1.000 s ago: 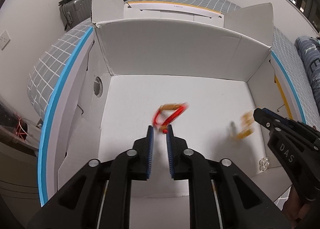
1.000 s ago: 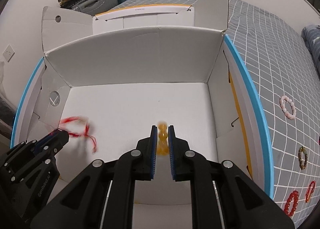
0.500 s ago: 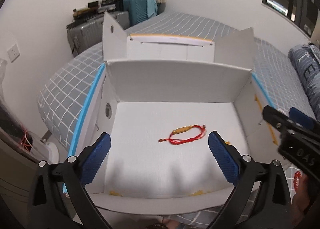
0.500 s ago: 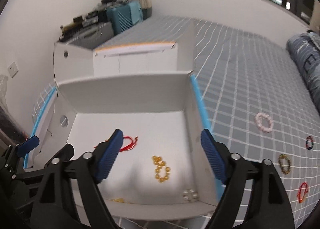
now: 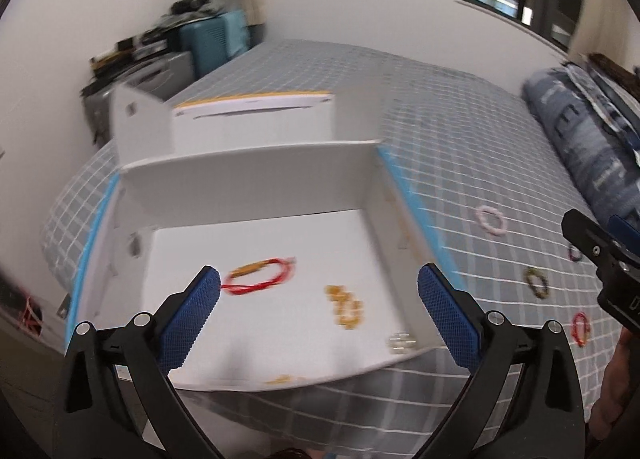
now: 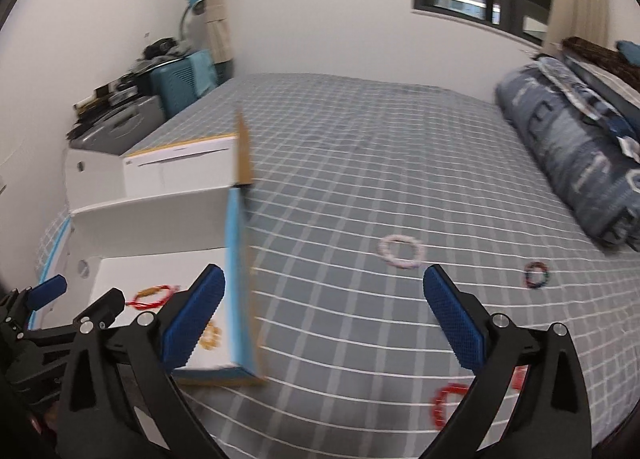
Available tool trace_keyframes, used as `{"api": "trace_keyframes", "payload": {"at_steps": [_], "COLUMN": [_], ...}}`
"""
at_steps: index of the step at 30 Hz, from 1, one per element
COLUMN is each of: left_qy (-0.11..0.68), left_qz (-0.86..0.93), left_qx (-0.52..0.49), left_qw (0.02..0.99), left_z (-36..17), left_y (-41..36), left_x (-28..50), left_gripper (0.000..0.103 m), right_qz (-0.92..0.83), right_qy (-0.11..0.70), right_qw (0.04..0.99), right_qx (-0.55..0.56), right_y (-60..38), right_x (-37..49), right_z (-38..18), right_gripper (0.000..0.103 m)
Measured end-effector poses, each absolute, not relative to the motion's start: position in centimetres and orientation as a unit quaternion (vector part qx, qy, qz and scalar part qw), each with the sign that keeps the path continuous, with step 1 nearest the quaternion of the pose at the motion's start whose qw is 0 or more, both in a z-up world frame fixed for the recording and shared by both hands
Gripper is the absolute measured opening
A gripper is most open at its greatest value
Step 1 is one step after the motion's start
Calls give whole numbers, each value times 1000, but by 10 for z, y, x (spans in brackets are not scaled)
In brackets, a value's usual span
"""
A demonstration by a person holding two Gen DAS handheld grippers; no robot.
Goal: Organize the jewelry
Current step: 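Move both tools back over the remaining bracelets on the bed, then grasp wooden bead bracelet with left tool while right tool grasps red string bracelet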
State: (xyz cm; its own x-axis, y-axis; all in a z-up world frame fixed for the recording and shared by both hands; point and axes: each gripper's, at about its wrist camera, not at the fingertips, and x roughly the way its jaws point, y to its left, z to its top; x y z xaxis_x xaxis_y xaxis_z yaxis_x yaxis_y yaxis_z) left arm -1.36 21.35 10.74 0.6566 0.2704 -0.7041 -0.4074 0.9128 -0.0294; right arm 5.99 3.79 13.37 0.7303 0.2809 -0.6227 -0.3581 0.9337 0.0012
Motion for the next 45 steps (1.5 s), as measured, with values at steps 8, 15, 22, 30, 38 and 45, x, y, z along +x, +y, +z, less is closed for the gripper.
{"api": "trace_keyframes", "payload": {"at_steps": [8, 15, 22, 30, 38, 45], "left_qy": [364, 387, 428, 464, 486, 503], "left_qz": [107, 37, -23, -33, -22, -13], "left_qx": [-54, -27, -22, -23, -2, 3], "left_qw": [923, 921, 903, 885, 874, 864], "left_z": [114, 91, 55, 17, -15, -40], "left_y": [117, 39, -19, -52, -69, -77], "left_x": [23, 73, 119, 165, 198, 212], "left_gripper": [97, 97, 97, 97, 97, 97], "right_qz": [106, 51, 30, 23, 31, 42], "right_qy": [331, 354, 386, 419, 456, 487], "right_qw": [937, 934, 922, 908, 889, 872], "right_qx": [-37, -14, -10, -4, 5, 9], "right_y": [-59, -140, -194, -225, -239, -241], "right_x": [69, 77, 84, 97, 114, 125], "right_z": [132, 111, 75, 38, 2, -31], "right_gripper": [96, 96, 95, 95, 95, 95]}}
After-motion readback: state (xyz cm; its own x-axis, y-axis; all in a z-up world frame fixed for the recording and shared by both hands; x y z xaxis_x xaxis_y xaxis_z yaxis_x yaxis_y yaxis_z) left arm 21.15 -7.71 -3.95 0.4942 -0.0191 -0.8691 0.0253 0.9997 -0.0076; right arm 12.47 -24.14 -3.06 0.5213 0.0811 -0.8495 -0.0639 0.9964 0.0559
